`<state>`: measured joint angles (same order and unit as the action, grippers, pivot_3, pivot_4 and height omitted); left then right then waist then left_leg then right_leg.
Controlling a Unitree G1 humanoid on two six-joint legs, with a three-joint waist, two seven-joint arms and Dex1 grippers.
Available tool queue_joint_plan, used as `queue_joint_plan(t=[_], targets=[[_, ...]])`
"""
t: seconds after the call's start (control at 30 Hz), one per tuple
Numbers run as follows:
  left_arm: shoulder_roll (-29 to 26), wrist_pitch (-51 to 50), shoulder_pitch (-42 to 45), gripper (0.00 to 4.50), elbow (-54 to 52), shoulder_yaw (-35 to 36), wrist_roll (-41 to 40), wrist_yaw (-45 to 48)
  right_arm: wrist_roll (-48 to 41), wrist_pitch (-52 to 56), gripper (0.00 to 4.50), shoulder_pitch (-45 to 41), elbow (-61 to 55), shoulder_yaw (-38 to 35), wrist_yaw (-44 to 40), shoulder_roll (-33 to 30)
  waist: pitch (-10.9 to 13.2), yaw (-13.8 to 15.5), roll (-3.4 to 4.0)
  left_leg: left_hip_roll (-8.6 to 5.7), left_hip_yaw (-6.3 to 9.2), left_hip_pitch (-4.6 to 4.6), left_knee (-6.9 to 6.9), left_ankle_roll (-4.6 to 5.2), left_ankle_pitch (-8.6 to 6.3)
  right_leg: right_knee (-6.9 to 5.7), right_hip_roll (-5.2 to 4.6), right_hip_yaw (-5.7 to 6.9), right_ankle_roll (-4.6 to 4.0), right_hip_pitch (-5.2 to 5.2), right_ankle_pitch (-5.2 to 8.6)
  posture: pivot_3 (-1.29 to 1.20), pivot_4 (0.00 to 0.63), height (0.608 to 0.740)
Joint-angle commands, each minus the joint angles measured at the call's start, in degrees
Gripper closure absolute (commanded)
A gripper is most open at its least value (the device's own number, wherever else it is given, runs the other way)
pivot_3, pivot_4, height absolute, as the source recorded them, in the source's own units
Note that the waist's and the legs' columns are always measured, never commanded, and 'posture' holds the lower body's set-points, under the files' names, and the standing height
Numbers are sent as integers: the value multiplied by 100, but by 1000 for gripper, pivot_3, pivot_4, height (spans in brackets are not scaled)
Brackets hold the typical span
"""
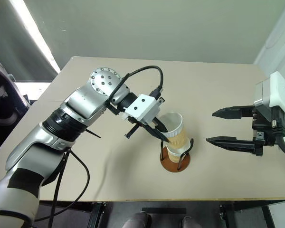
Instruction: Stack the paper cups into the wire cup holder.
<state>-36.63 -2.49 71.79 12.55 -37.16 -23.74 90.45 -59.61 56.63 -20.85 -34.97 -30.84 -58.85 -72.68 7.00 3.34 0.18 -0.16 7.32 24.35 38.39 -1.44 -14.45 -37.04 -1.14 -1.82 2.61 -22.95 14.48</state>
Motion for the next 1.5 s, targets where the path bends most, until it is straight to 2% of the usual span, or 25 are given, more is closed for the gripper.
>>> queue_joint_plan(t=[0.03,0.27,0.3,0.5,0.63,0.77,1.03,1.5], targets=[[59,107,29,2768,5,31,46,205,-69,-58,1123,-25,-5,-189,48,-107,0,2,0,0,0,0,1,0,0,0,0,0,0,0,0,0,150,740],[214,35,8,219,12,204,70,205,-29,-80,1123,-41,21,-154,56,-124,0,4,0,0,0,5,14,5,-3,-2,0,0,3,1,-1,0,150,740],[251,5,14,40,40,322,95,205,-25,-88,1123,-53,25,-140,65,-124,0,4,0,-1,0,6,16,5,-3,-2,0,0,4,0,-2,0,150,740],[313,-212,19,40,98,973,406,-150,-176,-132,1123,-271,94,-2,179,-62,0,2,1,-1,-3,8,25,7,-4,-6,0,0,6,0,-2,0,150,740],[108,-50,-160,40,313,1258,1058,-637,-473,-179,1123,-640,171,225,374,86,-1,-7,2,-1,-4,4,27,7,-4,-9,1,-1,8,0,-1,0,150,740],[-65,279,-358,40,908,1261,1976,-1274,-443,-302,1123,-890,287,554,387,154,-1,-12,3,-1,-4,1,31,8,-4,-12,1,-4,9,1,-1,0,150,740],[-247,793,-619,40,1609,1270,3115,-1995,57,-832,1123,-1148,625,1097,90,284,-1,3,2,-3,1,20,50,16,-10,-13,0,-3,10,-11,-1,0,150,740],[-50,712,-359,40,2252,1194,4204,-2545,148,-835,1123,-1232,786,1272,-44,268,-1,3,2,-4,0,27,53,17,-10,-14,0,-4,10,-17,-1,0,150,740]])
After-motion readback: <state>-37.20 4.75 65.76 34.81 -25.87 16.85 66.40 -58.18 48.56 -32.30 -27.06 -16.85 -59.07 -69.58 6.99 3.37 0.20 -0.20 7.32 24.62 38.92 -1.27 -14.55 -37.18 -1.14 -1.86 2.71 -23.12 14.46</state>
